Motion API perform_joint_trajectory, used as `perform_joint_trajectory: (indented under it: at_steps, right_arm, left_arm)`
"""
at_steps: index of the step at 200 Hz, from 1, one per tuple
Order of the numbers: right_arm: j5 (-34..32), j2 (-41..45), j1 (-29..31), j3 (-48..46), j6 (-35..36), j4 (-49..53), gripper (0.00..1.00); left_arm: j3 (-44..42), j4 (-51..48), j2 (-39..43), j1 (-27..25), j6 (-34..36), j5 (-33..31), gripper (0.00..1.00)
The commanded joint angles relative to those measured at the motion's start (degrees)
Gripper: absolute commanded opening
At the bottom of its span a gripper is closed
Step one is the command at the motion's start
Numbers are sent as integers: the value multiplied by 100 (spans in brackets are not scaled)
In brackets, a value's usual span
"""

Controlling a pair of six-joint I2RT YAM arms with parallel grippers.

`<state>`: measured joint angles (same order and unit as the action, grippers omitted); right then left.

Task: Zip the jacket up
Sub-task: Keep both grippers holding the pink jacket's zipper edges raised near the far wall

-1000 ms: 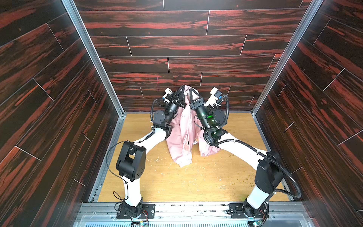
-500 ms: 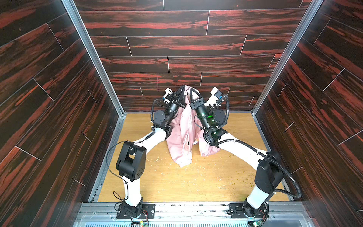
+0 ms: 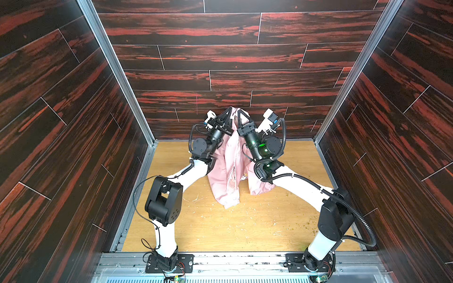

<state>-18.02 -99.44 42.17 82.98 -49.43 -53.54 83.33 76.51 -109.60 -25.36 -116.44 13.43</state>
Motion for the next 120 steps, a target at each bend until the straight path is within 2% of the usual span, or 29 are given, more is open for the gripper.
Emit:
perform_joint_trajectory:
  at_steps: [1,120]
  right_arm:
    - [-57,91,37,72,25,-226,0]
    - [-142,196,45,-45,142,20,0]
  left_arm:
    - [-5,426,141,-50,-45,55,0]
    - [28,426,106,-57,-28,45,0]
